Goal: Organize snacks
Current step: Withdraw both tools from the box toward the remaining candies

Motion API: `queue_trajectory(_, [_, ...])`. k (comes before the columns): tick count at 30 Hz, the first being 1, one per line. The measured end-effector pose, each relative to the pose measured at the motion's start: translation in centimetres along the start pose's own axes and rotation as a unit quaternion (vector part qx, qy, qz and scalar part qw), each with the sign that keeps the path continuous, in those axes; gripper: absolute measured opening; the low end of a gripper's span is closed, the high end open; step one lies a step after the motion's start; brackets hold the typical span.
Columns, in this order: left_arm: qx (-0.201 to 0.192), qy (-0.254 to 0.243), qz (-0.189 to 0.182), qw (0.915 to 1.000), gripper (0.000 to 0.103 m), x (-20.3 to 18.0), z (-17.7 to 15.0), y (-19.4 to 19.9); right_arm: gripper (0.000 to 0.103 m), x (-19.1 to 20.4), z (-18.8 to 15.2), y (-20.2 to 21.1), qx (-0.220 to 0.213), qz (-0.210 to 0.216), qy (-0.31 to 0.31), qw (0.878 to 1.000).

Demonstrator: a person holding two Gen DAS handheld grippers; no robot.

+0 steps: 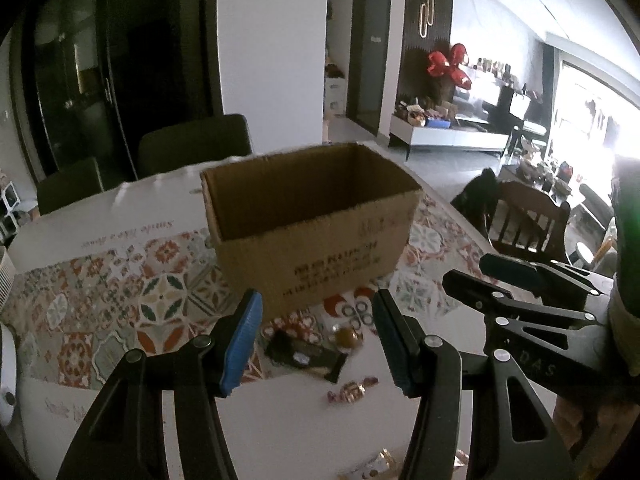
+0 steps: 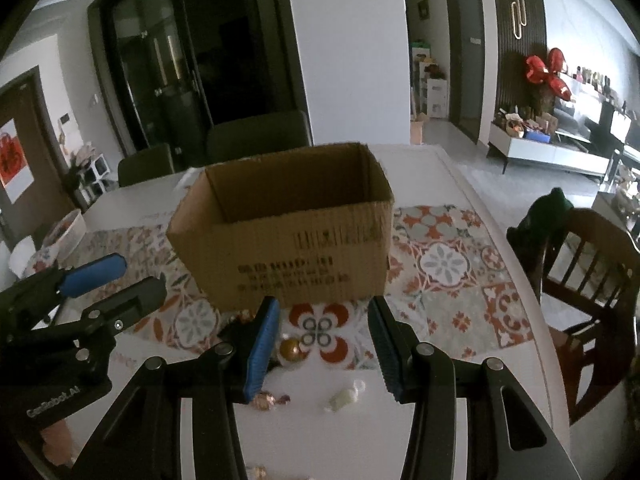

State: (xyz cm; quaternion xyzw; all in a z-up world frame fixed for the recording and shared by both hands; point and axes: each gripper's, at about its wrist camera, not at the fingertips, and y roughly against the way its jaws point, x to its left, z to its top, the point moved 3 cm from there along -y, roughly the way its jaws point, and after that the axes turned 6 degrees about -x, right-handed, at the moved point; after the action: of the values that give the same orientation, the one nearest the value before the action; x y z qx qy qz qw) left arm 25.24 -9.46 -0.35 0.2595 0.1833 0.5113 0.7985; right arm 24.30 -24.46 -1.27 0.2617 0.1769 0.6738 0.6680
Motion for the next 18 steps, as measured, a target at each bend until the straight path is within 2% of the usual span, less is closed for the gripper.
queue_trajectory(14, [0.046, -0.019, -0.014, 0.9986, 0.056, -1.2, -4.6, -1.8, 0.047, -0.7, -4.8, -1.5, 0.050, -0.002, 0.009, 0.999])
queue_trajectory(18, [0.071, -0.025, -0.014, 0.9971, 0.056, -1.4, -6.2, -2.8, 0.047, -1.0, -6.2, -2.2, 0.064, -0.006, 0.013, 0.998])
